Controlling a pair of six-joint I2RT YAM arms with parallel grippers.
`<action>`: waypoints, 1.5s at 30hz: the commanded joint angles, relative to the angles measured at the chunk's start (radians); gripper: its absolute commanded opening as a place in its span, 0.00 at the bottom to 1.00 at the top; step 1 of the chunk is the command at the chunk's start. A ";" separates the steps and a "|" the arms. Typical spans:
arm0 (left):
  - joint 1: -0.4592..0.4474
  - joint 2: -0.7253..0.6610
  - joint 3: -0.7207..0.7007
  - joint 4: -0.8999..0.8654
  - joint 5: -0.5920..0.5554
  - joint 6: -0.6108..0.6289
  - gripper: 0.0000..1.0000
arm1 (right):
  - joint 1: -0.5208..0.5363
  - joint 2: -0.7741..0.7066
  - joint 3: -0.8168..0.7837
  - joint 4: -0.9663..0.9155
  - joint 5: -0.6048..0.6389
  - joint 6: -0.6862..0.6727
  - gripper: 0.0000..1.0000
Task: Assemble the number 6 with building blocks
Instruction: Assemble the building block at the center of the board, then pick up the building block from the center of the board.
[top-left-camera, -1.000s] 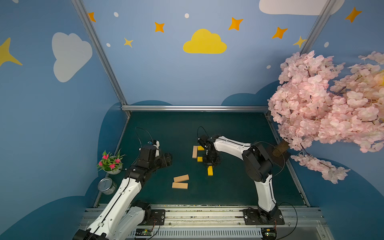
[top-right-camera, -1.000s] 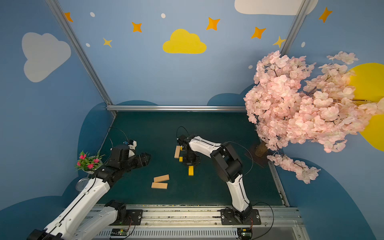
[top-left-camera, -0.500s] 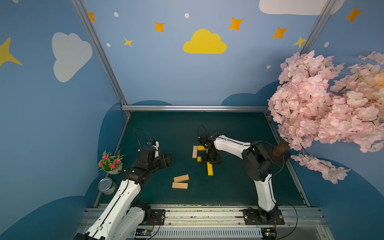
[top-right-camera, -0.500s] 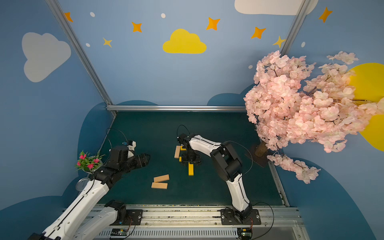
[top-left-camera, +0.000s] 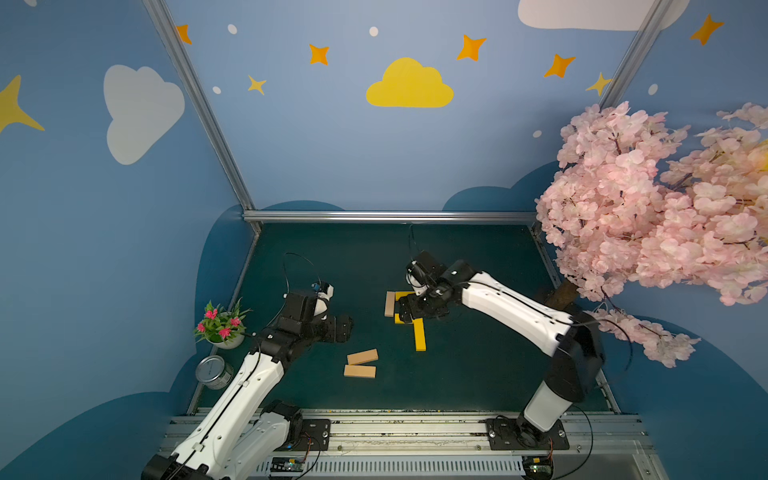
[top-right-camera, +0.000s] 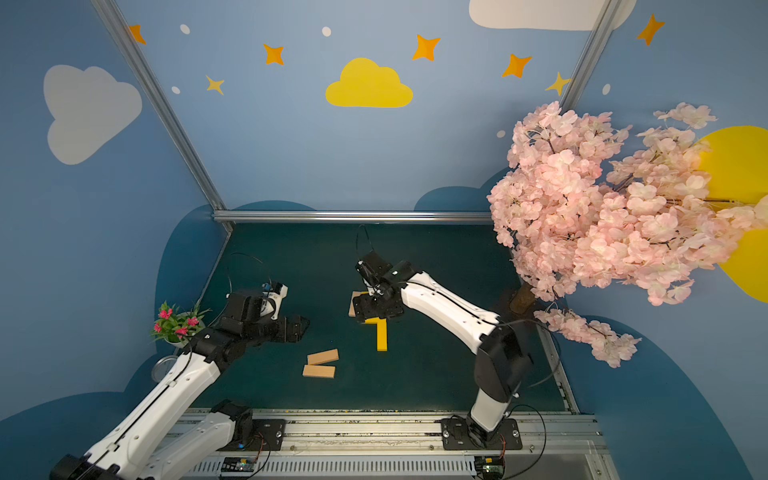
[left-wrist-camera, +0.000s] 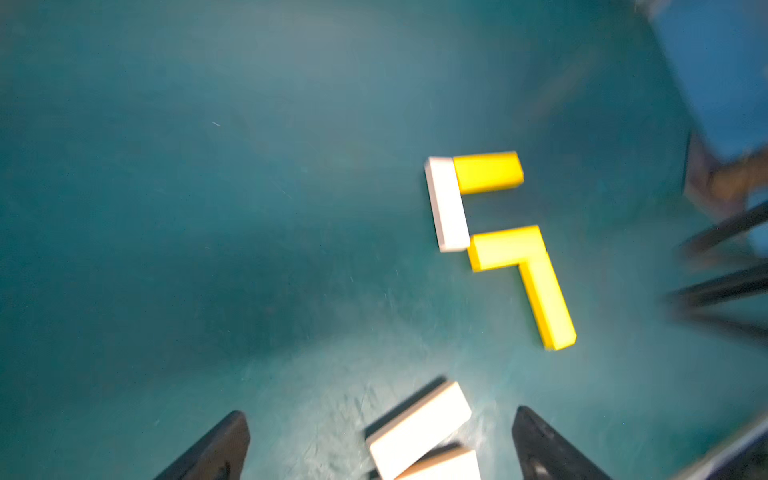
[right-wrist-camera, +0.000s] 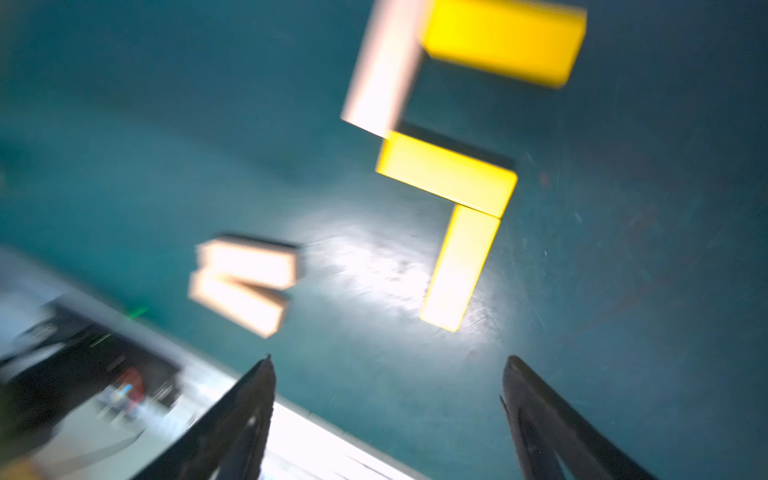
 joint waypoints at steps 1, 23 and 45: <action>-0.068 0.069 0.042 -0.047 0.031 0.178 1.00 | -0.047 -0.156 -0.073 0.098 0.027 -0.129 0.88; -0.373 0.372 0.038 -0.075 -0.245 0.582 0.99 | -0.118 -0.546 -0.331 0.220 0.179 -0.243 0.89; -0.364 0.515 0.026 0.030 -0.260 0.593 0.95 | -0.117 -0.556 -0.353 0.212 0.155 -0.190 0.89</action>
